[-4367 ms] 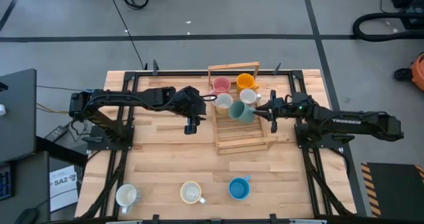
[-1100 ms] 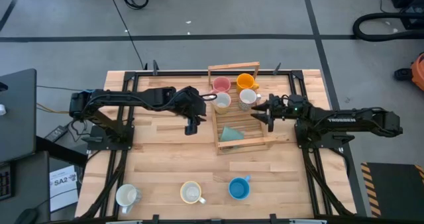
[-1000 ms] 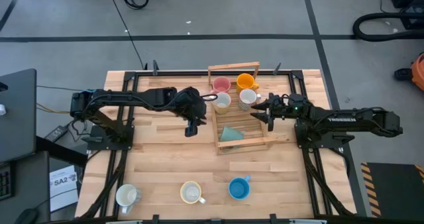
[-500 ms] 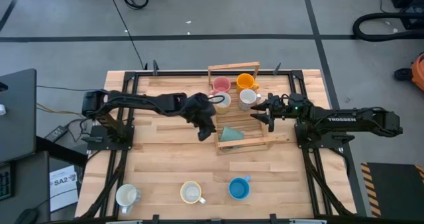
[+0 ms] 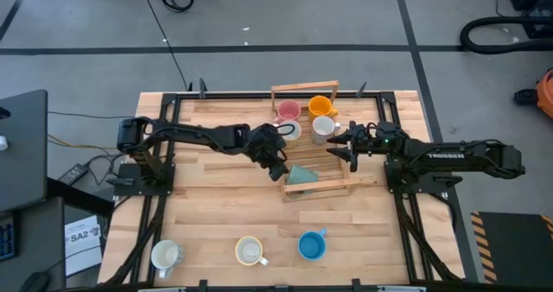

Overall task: Place coffee mugs
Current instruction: Put the green mug on the shelf

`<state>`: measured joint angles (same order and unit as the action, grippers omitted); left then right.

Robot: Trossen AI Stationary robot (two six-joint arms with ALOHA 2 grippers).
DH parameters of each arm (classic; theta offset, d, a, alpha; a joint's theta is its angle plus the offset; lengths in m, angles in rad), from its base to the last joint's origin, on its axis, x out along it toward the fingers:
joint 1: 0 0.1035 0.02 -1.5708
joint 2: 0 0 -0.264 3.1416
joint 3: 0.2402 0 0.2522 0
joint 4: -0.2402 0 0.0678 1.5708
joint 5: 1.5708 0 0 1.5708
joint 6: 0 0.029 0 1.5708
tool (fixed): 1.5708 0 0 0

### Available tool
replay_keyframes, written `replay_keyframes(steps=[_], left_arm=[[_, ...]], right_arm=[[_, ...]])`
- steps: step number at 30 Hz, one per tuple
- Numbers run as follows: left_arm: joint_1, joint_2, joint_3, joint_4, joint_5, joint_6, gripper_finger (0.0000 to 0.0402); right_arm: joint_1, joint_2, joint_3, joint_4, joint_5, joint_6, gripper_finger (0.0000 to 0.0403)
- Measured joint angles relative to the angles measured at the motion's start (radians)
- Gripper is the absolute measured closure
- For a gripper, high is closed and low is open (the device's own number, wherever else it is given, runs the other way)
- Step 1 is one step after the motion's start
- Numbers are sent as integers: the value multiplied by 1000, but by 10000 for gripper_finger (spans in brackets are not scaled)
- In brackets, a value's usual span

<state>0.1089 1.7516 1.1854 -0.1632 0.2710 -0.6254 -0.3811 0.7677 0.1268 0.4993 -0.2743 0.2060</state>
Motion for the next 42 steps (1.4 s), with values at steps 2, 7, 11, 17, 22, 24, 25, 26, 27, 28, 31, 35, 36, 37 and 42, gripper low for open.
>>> replay_keyframes(steps=[2,7,11,17,22,24,25,26,27,28,31,35,36,37,42], left_arm=[[0,5,0,0,-1,-5,294],[-1,18,0,23,-14,-40,294],[-2,33,-1,30,-25,-46,294],[-6,67,0,64,-31,-52,294],[-20,92,1,91,-31,-53,294],[-31,101,-2,101,-31,-53,294],[-35,109,1,121,-31,-53,294],[-38,113,1,121,-31,-53,294],[-43,115,0,113,-30,-52,294],[-48,120,0,117,-30,-52,294],[-59,137,-1,133,-30,-53,294],[-72,156,0,181,-31,-39,294],[-75,158,-1,186,-31,-39,294],[-75,167,-1,213,-31,-37,294],[-75,181,1,237,-23,-32,295]], right_arm=[[0,-1,0,-3,0,-4,207],[0,9,0,5,0,-34,207],[0,12,0,1,1,-43,207],[0,13,0,1,3,-44,207],[0,16,0,10,3,-51,207],[0,19,0,16,4,-52,207],[0,19,0,14,3,-52,207],[0,19,0,19,3,-52,207],[0,22,0,25,3,-52,207],[0,24,0,24,3,-52,207],[0,27,0,25,3,-52,207],[0,29,0,24,3,-52,207],[0,31,0,24,3,-52,207],[0,31,0,22,3,-52,207],[0,32,0,22,3,-52,207]])
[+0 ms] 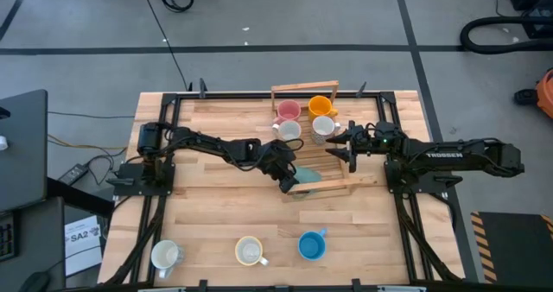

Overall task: Place coffee mugs
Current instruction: Put the green mug on the shelf

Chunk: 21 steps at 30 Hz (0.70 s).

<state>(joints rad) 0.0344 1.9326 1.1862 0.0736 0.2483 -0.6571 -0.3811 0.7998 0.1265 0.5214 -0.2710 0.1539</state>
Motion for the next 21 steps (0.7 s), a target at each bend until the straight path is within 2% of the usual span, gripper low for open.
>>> replay_keyframes(steps=[4,12,21], left_arm=[[2,1,0,9,-5,-1,311],[0,-2,2,53,3,42,375],[16,-10,-2,51,13,110,377]], right_arm=[[0,0,0,1,0,0,207],[0,0,0,1,0,0,207],[0,0,0,1,0,0,207]])
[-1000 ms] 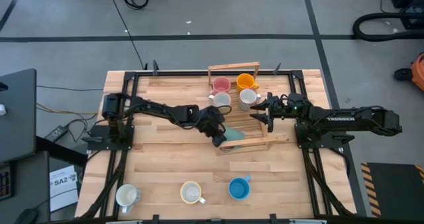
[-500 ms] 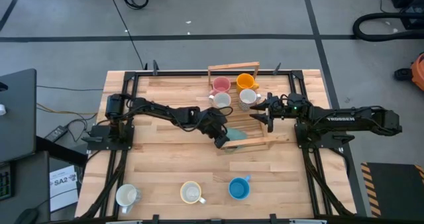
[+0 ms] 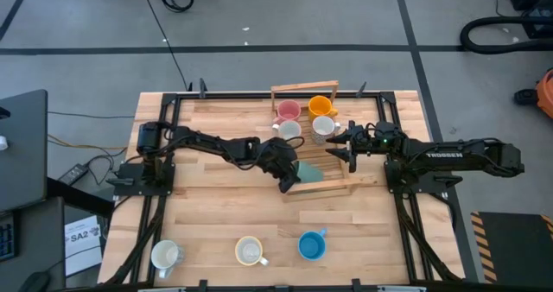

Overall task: Place coffee mugs
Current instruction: Put the green mug on the shelf

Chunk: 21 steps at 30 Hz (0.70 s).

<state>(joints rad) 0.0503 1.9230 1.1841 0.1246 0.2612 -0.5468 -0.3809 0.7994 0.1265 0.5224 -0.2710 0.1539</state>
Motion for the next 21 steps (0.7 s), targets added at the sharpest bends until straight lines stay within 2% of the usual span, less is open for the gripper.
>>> replay_keyframes(steps=[14,21], left_arm=[[57,-107,0,-111,28,180,378],[71,-172,58,-304,29,320,378]], right_arm=[[0,1,0,1,0,0,207],[-2,-5,3,9,-7,2,207]])
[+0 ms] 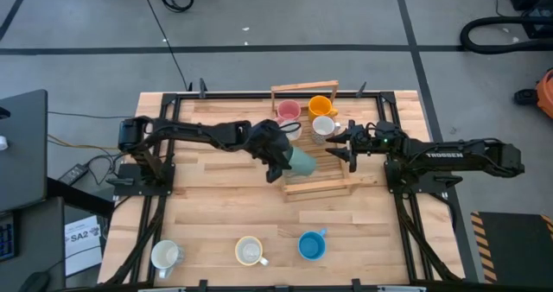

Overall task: Place coffee mugs
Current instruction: Put the green mug on the shelf

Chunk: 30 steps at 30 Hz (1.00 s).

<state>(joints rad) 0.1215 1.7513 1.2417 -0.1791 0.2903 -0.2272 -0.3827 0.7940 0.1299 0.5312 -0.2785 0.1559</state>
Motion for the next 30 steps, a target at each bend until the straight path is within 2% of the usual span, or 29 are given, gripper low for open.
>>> replay_keyframes(steps=[7,15,24,30], left_arm=[[-1,-5,208,-363,-75,226,378],[0,-4,393,-604,-216,424,379],[-1,-3,447,-669,-256,597,379],[-1,16,448,-674,-257,619,379]], right_arm=[[-6,-19,2,19,-4,6,207],[-8,-22,2,29,-10,1,207],[-15,-22,2,37,-4,8,207],[-15,-22,2,82,-4,55,207]])
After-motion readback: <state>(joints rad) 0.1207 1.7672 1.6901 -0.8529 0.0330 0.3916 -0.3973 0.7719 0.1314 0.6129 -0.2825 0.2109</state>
